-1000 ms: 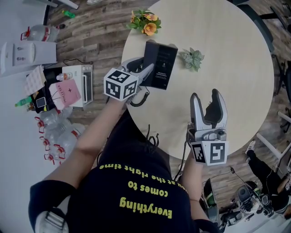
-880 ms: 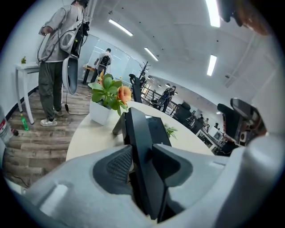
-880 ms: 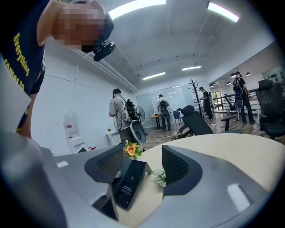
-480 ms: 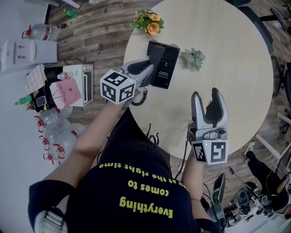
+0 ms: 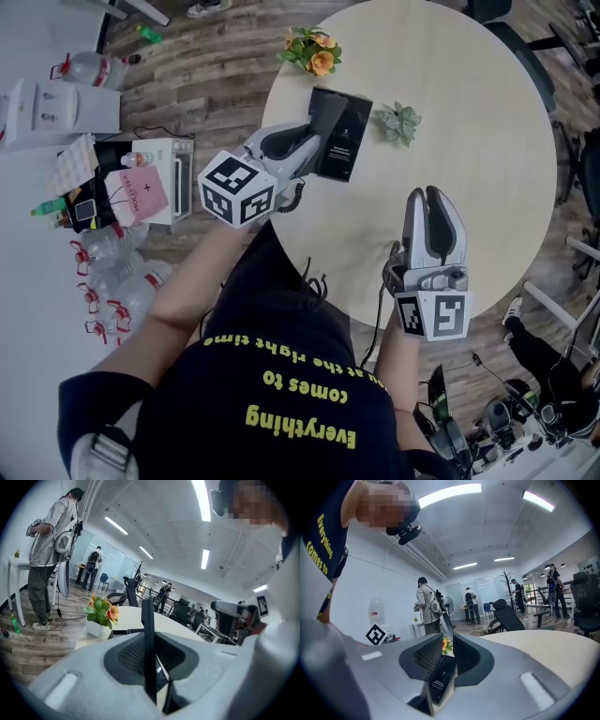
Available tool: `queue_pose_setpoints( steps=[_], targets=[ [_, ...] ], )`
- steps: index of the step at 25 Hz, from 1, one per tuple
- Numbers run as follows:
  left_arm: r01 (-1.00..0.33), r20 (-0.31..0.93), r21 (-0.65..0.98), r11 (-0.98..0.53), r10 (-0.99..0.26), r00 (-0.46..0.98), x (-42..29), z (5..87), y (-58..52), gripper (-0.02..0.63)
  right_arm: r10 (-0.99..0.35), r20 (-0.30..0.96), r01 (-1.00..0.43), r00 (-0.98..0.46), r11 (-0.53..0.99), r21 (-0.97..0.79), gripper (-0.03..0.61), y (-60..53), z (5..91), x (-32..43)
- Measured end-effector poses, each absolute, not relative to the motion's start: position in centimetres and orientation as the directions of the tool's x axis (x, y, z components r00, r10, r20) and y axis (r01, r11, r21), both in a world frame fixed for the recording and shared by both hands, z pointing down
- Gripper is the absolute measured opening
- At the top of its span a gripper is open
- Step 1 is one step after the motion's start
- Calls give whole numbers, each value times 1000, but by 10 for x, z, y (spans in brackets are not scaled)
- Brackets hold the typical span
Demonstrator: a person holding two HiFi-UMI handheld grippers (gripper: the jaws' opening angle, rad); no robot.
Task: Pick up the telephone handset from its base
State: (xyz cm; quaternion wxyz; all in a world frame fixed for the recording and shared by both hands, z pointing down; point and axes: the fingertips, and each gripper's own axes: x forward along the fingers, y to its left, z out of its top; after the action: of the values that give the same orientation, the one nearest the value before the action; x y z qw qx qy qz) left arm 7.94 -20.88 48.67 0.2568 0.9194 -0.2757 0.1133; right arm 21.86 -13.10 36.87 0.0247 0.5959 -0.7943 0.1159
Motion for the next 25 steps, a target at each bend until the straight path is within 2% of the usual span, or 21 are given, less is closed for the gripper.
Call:
queue_pose_setpoints(
  steps=[6,25],
  targets=[
    [-580,300,343,-739,-498,813,69,452,-205,74,-950,146,-959,-274,259,-115,15,-119,351,213],
    [-577,99,222,-786,-570,815,50,338,-177,74,-975,1,-974,-223,223,-24,11,-98,272,211]
  ],
)
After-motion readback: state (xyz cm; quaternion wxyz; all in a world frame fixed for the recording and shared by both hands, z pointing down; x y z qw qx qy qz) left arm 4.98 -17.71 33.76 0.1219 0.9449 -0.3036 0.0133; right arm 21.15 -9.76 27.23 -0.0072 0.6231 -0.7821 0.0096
